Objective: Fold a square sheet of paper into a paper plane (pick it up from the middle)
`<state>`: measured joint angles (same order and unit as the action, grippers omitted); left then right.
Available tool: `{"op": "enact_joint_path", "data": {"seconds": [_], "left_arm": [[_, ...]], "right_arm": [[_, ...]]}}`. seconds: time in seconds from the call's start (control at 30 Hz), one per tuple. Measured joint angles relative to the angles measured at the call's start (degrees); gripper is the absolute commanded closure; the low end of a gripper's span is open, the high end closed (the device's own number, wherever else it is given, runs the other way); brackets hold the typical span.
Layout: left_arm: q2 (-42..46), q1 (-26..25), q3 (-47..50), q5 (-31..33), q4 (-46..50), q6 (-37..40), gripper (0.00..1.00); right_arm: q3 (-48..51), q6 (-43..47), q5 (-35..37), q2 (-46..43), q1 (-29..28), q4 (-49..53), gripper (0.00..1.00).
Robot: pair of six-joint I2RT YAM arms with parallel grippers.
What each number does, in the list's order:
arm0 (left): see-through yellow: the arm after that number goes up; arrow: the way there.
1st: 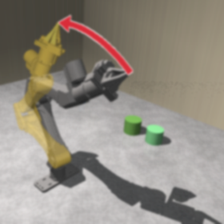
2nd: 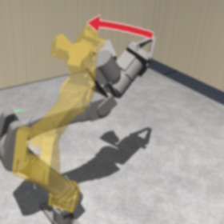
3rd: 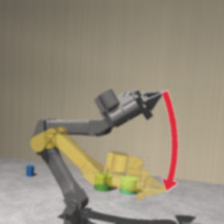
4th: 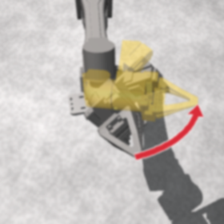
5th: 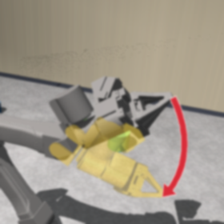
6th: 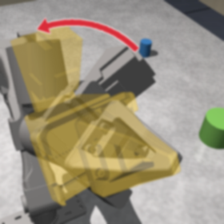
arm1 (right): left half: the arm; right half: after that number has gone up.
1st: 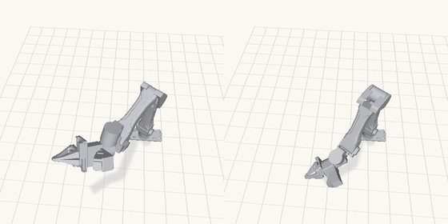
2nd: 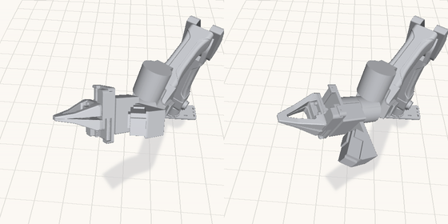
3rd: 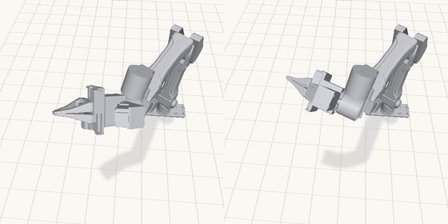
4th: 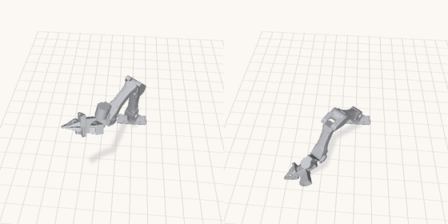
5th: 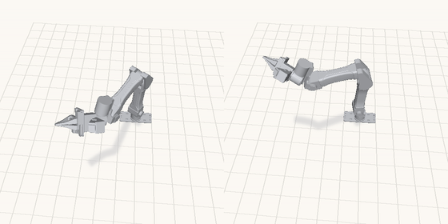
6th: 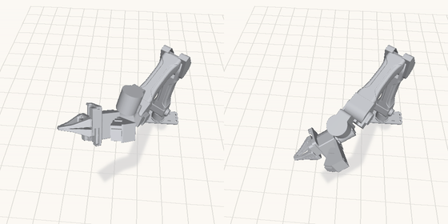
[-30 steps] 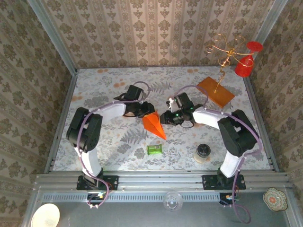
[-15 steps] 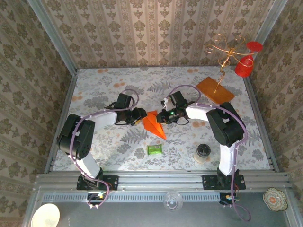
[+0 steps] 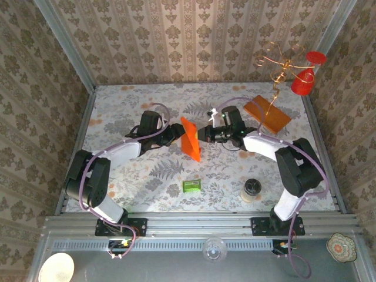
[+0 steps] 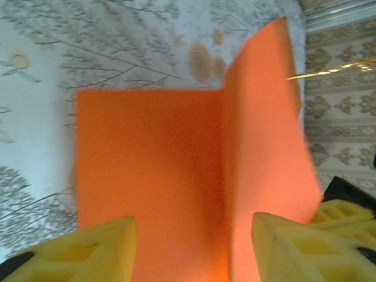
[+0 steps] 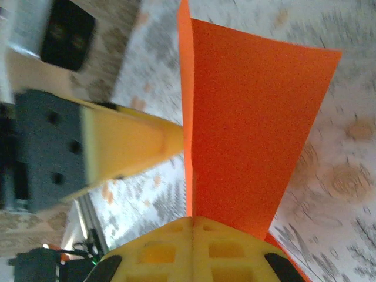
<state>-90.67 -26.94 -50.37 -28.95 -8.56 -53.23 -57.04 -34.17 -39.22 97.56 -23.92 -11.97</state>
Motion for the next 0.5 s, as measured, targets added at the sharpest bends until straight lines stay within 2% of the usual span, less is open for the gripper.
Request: {"op": "enact_joint_path", "data": {"seconds": [0.13,0.27,0.4,0.5], "left_arm": [[0.70,-1.18,-0.04,-2.14,-3.08,0.04,0.36],[1.40,-2.05,-0.17,-4.81,-6.86,0.04,0.36],[1.40,-3.04,-0.50,-7.54,-10.21,-0.09,0.41],[1.40,-3.41,-0.66,-9.09,-12.15,-0.52,0.50]], "right_arm": [[2.34,-3.85,-0.98,-3.10,1.44,-6.05,0.96],[3.74,-7.52,-2.19,-4.87,2.51,-10.40,0.95],[4.37,-11.10,-3.69,-5.62,3.21,-14.64,0.95],[4.72,-13.46,-4.76,-5.62,3.48,-17.27,0.95]]}}
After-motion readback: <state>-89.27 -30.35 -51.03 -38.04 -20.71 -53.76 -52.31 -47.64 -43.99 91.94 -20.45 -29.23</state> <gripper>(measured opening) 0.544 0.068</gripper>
